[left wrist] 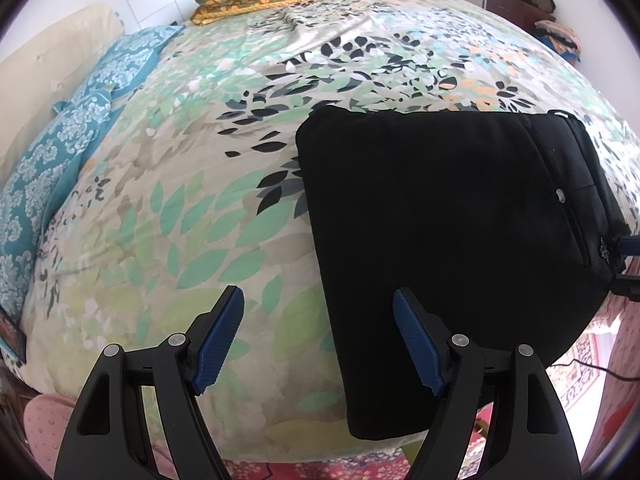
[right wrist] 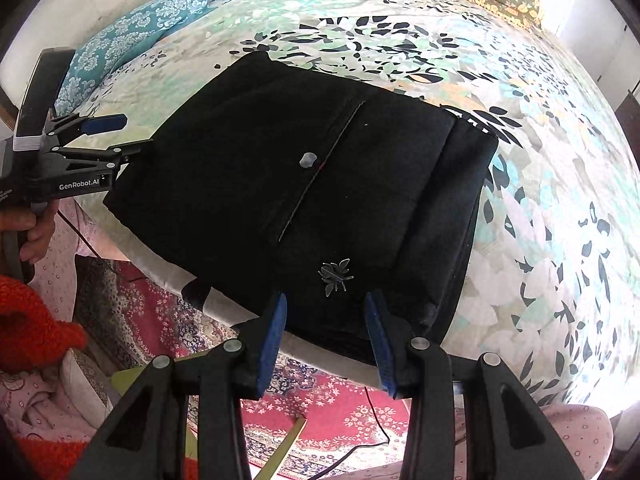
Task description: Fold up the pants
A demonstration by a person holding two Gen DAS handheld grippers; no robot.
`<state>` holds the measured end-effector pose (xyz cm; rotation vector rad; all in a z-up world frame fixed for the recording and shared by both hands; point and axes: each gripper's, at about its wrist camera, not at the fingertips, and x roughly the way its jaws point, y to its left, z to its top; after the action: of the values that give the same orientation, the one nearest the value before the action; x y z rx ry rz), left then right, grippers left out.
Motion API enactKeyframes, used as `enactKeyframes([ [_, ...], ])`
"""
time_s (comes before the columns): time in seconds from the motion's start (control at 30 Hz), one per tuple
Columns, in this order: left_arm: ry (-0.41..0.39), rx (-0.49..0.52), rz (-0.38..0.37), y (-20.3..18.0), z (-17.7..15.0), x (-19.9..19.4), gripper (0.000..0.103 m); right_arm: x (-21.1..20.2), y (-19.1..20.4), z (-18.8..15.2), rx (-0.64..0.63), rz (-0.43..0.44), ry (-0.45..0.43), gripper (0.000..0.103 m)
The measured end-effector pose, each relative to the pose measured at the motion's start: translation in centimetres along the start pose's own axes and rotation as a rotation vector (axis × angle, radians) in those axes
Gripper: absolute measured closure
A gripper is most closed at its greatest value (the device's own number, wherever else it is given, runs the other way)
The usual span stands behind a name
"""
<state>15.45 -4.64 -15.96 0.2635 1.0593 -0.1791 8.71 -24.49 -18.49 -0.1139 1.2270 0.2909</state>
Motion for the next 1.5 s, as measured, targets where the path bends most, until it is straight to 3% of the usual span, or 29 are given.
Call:
enactKeyframes([
  [0.73, 0.006, -0.029, -0.015, 0.8, -0.2, 0.1, 0.022, 0.0, 0.7, -0.3, -0.037, -0.049, 0.018, 0.061],
  [1.0, 0.017, -0.060, -0.034, 1.4, -0.2, 0.2, 0.020, -0.1, 1.1, -0.5, -0.058, -0.055, 0.018, 0.055],
  [1.17, 0.018, -0.104, -0.041, 2.5, -0.3, 0.2, 0.020, -1.0, 1.9, -0.4, -0.054, -0.132, 0.040, 0.054],
  [1.23, 0.014, -0.121, -0.046, 2.9, -0.3, 0.1, 0.020, -1.6, 2.4, -0.3, -0.058, -0.231, 0.028, 0.042],
  [1.27, 0.012, -0.128, -0.046, 3.1, -0.3, 0.1, 0.020, -2.0, 2.6, -0.2, -0.061, -0.278, 0.010, 0.028],
  [1.3, 0.011, -0.132, -0.046, 3.2, -0.3, 0.1, 0.020, -2.5, 2.9, -0.1, -0.063, -0.314, -0.012, 0.021],
  [1.5, 0.011, -0.136, -0.038, 3.3, -0.3, 0.1, 0.020, -4.0, 3.4, 0.9, -0.071, -0.372, -0.071, 0.020],
])
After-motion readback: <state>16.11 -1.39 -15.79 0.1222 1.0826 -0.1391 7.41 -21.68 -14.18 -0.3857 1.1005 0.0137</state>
